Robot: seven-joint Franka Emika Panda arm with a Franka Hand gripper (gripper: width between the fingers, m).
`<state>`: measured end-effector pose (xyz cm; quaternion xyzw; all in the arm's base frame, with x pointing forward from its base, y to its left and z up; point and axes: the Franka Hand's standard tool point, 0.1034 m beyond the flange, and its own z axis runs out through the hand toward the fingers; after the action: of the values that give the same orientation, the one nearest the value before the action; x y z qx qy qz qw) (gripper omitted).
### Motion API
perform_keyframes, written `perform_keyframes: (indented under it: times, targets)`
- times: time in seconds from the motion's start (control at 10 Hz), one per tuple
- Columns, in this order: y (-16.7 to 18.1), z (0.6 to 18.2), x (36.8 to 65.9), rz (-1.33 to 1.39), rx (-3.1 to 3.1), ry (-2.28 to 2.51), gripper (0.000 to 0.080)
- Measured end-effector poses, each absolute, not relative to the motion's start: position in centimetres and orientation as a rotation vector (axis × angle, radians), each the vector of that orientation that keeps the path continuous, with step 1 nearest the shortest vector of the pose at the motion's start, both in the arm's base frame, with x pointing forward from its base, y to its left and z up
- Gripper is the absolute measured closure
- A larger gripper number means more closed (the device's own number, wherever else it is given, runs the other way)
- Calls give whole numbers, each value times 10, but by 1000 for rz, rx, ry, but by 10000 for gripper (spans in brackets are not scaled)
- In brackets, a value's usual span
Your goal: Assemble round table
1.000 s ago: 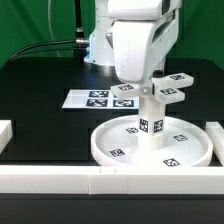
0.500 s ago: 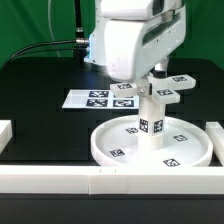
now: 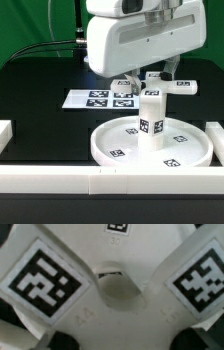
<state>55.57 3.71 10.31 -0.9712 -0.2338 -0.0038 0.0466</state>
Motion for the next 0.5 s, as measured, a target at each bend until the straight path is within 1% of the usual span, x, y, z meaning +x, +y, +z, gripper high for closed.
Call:
perform_keyframes:
  times: [0.3,0.5]
  targets:
    - [39,103,556,-26,-3034,-306,354]
    - [40,103,556,-38,-3041,45,354]
